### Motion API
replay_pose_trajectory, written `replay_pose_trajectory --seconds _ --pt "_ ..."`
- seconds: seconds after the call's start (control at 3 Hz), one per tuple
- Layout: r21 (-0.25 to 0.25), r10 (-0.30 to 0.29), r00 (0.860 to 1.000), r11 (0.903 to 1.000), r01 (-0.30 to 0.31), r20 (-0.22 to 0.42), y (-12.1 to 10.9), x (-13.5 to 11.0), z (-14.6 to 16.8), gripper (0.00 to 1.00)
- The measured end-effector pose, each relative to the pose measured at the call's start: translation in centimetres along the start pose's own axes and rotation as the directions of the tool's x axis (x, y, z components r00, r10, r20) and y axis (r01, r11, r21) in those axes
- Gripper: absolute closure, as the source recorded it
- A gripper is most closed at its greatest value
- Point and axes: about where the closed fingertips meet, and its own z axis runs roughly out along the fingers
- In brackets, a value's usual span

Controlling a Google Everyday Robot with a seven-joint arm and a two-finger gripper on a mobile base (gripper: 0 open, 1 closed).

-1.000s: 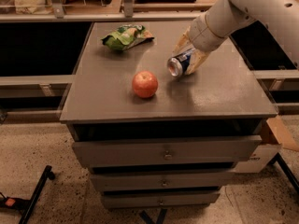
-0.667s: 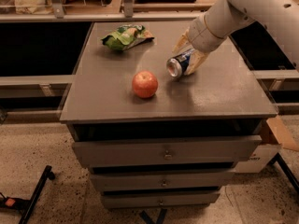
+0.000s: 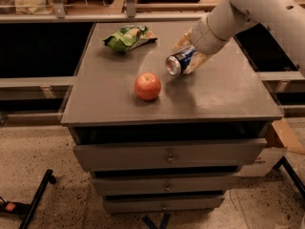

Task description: Move pepsi can near apple

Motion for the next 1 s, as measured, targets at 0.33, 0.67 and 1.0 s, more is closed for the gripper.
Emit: replay_pose_trajectory --seconds 0.33,0.67,1.0 --pt "-0.003 -0.001 1.000 1.0000 0.001 0.004 0.04 -0.08 0.29 0.13" --pt "-0.006 -0.001 1.000 1.0000 0.001 0.008 0.08 -0.17 0.61 0.00" --pt "-0.007 -0.001 1.000 1.0000 0.001 0.008 0.08 -0.18 0.62 0.00"
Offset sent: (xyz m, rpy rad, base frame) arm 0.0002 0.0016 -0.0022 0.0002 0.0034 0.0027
